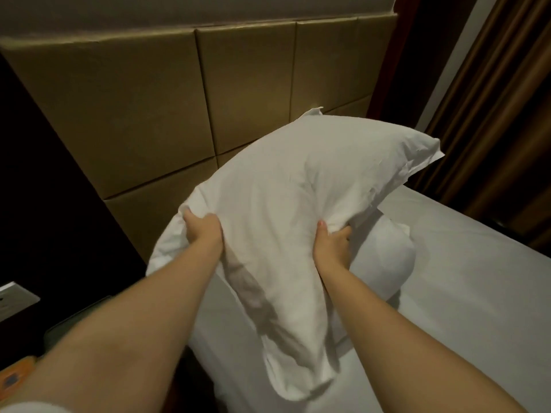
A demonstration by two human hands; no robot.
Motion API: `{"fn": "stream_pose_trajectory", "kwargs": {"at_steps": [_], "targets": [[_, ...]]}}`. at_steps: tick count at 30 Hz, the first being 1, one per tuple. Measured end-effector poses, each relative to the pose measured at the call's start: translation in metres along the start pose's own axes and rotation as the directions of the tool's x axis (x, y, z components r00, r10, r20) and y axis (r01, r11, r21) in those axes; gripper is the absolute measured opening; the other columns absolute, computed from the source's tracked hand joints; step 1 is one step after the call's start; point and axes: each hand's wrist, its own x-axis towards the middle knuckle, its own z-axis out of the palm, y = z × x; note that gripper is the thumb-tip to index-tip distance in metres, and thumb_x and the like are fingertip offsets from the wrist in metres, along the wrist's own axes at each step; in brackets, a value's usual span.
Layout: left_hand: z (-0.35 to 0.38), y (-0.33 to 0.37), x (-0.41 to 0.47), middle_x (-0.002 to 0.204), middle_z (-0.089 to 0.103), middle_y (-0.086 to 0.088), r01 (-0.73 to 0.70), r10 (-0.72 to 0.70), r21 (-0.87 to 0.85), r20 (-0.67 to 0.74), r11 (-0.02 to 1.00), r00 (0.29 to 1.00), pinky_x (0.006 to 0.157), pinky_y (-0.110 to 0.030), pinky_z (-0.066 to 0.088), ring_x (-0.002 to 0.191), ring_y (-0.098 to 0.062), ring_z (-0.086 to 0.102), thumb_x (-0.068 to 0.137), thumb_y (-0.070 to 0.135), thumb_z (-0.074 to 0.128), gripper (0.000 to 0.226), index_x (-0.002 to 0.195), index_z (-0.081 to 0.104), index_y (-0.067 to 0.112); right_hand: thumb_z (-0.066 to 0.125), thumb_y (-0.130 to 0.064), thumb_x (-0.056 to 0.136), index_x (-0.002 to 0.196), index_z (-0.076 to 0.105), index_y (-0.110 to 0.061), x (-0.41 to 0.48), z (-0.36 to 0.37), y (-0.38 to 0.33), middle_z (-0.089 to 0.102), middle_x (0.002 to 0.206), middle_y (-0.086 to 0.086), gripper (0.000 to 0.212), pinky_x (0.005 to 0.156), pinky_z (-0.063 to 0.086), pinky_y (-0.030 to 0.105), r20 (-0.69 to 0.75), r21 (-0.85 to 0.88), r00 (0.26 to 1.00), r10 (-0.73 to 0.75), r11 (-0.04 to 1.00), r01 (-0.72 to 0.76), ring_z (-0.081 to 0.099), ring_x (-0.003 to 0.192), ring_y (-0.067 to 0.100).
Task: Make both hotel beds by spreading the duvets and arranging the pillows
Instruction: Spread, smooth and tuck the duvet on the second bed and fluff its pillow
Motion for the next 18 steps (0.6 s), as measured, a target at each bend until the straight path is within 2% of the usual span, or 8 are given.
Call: {"fn": "stream_pose_trajectory", "kwargs": {"at_steps": [2, 4, 6, 7, 9, 12, 15, 18], "targets": [[-0.005, 0.041, 0.006, 0.14, 0.045, -0.005, -0.228, 0.227, 0.028, 0.011, 0.973, 0.974, 0.097, -0.027, 0.036, 0.123, -0.027, 0.045, 0.097, 0.017, 0.038, 0.048, 0.143, 0.035, 0.032, 0.041, -0.029, 0.099, 0.138, 0.031, -0.006, -0.004, 0.005, -0.02, 0.049, 0.135, 0.018, 0.046, 0.093, 0.041, 0.04, -0.012, 0.109, 0.997, -0.071, 0.991, 0.072, 0.051, 0.116, 0.038], [-0.014, 0.083, 0.012, 0.137, 0.046, 0.0, -0.45, 0.447, 0.121, 0.056, 0.885, 0.893, 0.098, -0.024, 0.035, 0.12, -0.02, 0.045, 0.095, 0.012, 0.034, 0.05, 0.139, 0.041, 0.033, 0.038, -0.02, 0.098, 0.136, 0.034, -0.006, -0.008, 0.013, -0.04, 0.051, 0.133, 0.018, 0.04, 0.094, 0.043, 0.041, 0.0, 0.207, 0.995, -0.098, 0.974, 0.096, 0.052, 0.114, 0.037], [-0.021, 0.109, 0.027, 0.133, 0.047, 0.003, -0.545, 0.537, 0.292, 0.118, 0.786, 0.836, 0.103, -0.028, 0.038, 0.119, -0.018, 0.046, 0.094, 0.011, 0.034, 0.047, 0.135, 0.047, 0.03, 0.035, -0.017, 0.098, 0.14, 0.03, -0.006, -0.014, 0.022, -0.049, 0.05, 0.135, 0.018, 0.044, 0.095, 0.042, 0.041, 0.048, 0.178, 0.994, -0.098, 0.98, 0.088, 0.051, 0.116, 0.038], [-0.026, 0.114, 0.038, 0.135, 0.048, -0.001, -0.546, 0.522, 0.407, 0.178, 0.733, 0.834, 0.105, -0.033, 0.04, 0.122, -0.022, 0.047, 0.094, 0.009, 0.036, 0.046, 0.135, 0.049, 0.025, 0.034, -0.017, 0.098, 0.144, 0.025, -0.007, -0.017, 0.026, -0.048, 0.047, 0.138, 0.018, 0.048, 0.097, 0.04, 0.042, 0.093, 0.126, 0.992, -0.087, 0.989, 0.075, 0.049, 0.119, 0.038], [-0.034, 0.106, 0.05, 0.142, 0.044, -0.013, -0.456, 0.373, 0.63, 0.27, 0.629, 0.888, 0.106, -0.042, 0.039, 0.128, -0.033, 0.043, 0.094, 0.004, 0.041, 0.044, 0.137, 0.048, 0.014, 0.038, -0.019, 0.098, 0.15, 0.013, -0.007, -0.023, 0.033, -0.035, 0.038, 0.145, 0.017, 0.059, 0.102, 0.036, 0.042, 0.184, -0.02, 0.983, -0.03, 0.999, 0.034, 0.042, 0.127, 0.038], [-0.042, 0.068, 0.041, 0.141, 0.041, -0.017, -0.37, 0.24, 0.815, 0.289, 0.446, 0.927, 0.103, -0.045, 0.04, 0.125, -0.036, 0.042, 0.09, 0.012, 0.048, 0.048, 0.138, 0.043, 0.018, 0.045, -0.026, 0.096, 0.151, 0.005, -0.011, -0.032, 0.033, -0.012, 0.02, 0.152, 0.012, 0.07, 0.107, 0.03, 0.043, 0.202, -0.308, 0.979, 0.021, 0.95, 0.043, 0.029, 0.136, 0.035], [-0.035, 0.043, 0.014, 0.139, 0.037, -0.019, -0.404, 0.266, 0.865, 0.331, 0.297, 0.905, 0.101, -0.047, 0.041, 0.125, -0.038, 0.038, 0.095, 0.022, 0.046, 0.05, 0.142, 0.032, 0.023, 0.046, -0.033, 0.096, 0.153, -0.001, -0.02, -0.045, 0.027, 0.001, 0.007, 0.158, 0.005, 0.075, 0.109, 0.026, 0.045, 0.16, -0.399, 0.981, -0.109, 0.902, 0.166, 0.019, 0.141, 0.03], [-0.025, 0.036, -0.02, 0.136, 0.037, -0.017, -0.532, 0.365, 0.819, 0.439, 0.214, 0.821, 0.102, -0.05, 0.038, 0.124, -0.037, 0.038, 0.099, 0.027, 0.033, 0.043, 0.142, 0.032, 0.024, 0.047, -0.028, 0.094, 0.152, -0.003, -0.027, -0.055, 0.017, 0.009, 0.002, 0.16, -0.001, 0.076, 0.11, 0.024, 0.045, 0.187, -0.466, 0.945, -0.269, 0.823, 0.326, 0.015, 0.142, 0.026]]}}
